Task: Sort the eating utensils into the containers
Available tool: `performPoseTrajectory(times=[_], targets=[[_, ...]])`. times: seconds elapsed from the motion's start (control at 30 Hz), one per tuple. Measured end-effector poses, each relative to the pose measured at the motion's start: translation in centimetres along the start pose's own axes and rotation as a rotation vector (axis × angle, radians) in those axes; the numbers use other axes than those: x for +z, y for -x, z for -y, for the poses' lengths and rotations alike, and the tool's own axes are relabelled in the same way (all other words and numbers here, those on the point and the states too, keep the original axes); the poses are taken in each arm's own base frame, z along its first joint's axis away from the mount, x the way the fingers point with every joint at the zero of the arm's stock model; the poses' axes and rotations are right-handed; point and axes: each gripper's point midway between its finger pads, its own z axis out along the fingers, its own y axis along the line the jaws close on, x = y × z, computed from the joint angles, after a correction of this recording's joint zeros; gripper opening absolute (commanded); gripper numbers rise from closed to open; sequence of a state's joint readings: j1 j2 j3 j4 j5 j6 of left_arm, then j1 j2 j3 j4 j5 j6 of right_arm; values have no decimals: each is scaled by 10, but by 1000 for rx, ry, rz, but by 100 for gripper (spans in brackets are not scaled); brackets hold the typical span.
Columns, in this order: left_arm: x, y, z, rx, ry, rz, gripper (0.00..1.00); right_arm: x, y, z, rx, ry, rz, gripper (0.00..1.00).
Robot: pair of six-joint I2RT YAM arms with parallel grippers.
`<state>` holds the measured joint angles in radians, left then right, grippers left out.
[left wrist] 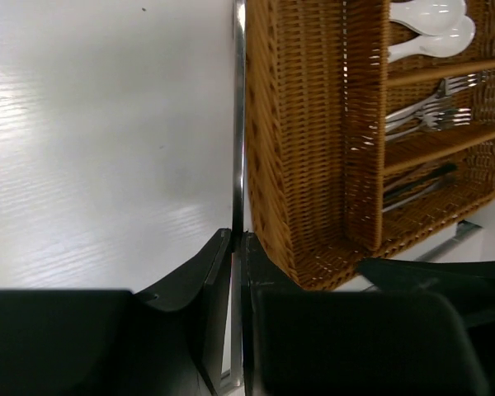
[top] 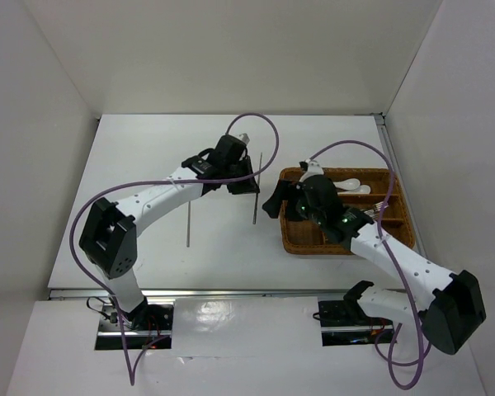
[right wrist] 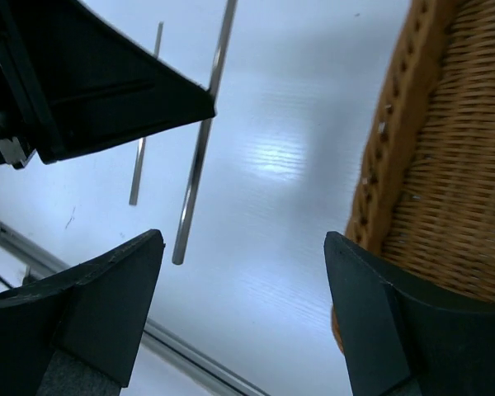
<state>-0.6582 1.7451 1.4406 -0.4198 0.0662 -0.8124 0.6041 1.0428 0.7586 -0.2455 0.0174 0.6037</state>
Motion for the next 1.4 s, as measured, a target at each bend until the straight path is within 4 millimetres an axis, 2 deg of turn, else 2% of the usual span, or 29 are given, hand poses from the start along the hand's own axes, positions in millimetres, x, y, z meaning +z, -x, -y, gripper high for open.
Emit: performPoseTrajectory(times=[0.2, 0.4, 0.47, 0.57, 0.6, 0.67, 0.73, 0.77, 0.9, 1.0, 1.1, 1.17, 1.27, 1.4], targets=[[-4, -1, 9, -9, -42, -13, 21, 18, -26, -23, -50, 67, -75, 86], [-6, -2, 16, -24, -71, -21, 21, 40, -49, -18, -70, 39, -138, 80], [-10, -1, 19, -24, -82, -19, 21, 45, -51, -14, -68, 17, -139, 70], [-18, 3, 24, -21, -100, -2, 21, 49, -46, -12, -64, -2, -120, 42], [-20, 4, 26, -20, -105, 3, 21, 50, -44, -13, -61, -5, -111, 25], [-24, 6, 28, -18, -115, 13, 21, 51, -38, -14, -54, -13, -93, 11], [-26, 8, 30, -16, -121, 19, 23, 52, -31, -18, -40, -18, -70, 4], [-27, 7, 30, -15, -119, 17, 27, 52, -27, -18, -29, -29, -56, 0], [-28, 7, 27, -11, -105, 20, 49, 50, -13, -8, 43, -130, -5, 0], [-31, 8, 15, -2, -60, 24, 52, 44, -10, 11, 111, -254, 17, 0], [-39, 22, -6, -4, -3, 55, 53, 35, -14, 36, 147, -377, 16, 0], [-49, 38, -26, -8, 44, 99, 53, 27, -16, 59, 161, -465, 6, 0], [-68, 56, -62, -10, 118, 161, 53, 12, -9, 92, 191, -559, 11, 0], [-84, 59, -116, -34, 224, 178, 53, -4, 1, 126, 186, -626, 13, 3]])
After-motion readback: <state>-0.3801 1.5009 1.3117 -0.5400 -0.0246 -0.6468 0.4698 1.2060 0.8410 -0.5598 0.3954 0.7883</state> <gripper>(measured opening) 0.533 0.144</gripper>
